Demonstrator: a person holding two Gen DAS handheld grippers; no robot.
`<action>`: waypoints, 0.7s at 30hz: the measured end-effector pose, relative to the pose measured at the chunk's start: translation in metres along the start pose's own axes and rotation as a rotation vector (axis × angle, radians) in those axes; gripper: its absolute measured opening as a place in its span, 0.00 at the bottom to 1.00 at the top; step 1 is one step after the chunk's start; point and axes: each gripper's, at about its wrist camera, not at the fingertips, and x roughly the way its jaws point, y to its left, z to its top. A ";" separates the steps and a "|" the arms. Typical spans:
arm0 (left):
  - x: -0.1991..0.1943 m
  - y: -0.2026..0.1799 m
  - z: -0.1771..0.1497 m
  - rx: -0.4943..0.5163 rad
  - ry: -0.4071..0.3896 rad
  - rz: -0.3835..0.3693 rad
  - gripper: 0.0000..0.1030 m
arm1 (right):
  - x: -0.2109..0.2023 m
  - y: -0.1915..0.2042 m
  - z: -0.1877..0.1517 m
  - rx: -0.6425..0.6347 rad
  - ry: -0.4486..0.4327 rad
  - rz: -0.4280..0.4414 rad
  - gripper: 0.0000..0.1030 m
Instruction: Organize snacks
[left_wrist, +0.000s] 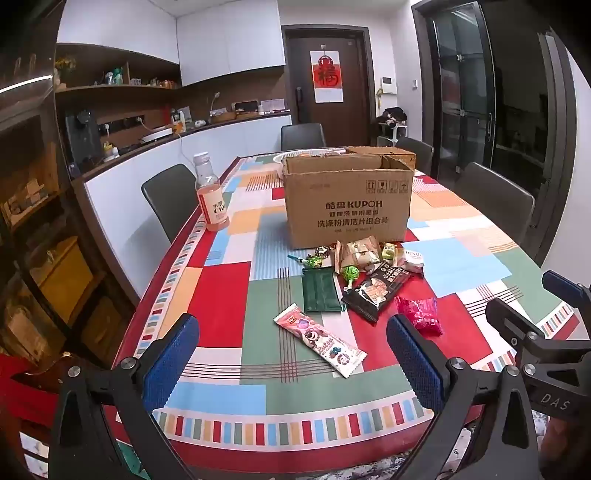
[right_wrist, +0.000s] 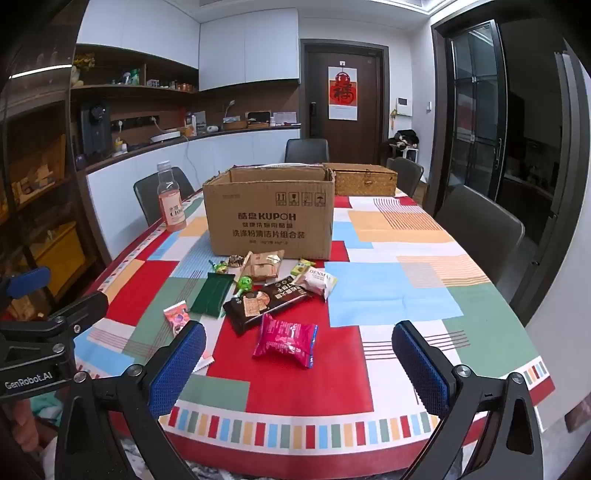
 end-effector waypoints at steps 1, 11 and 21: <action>0.000 0.000 0.000 0.002 -0.001 0.002 1.00 | 0.000 0.000 0.000 -0.002 0.004 0.000 0.99; 0.001 0.001 0.000 0.001 0.009 0.005 1.00 | -0.001 0.001 0.001 -0.004 -0.004 -0.001 0.99; 0.001 0.001 0.000 0.003 0.009 0.006 1.00 | 0.001 0.000 0.000 -0.005 -0.005 -0.003 0.99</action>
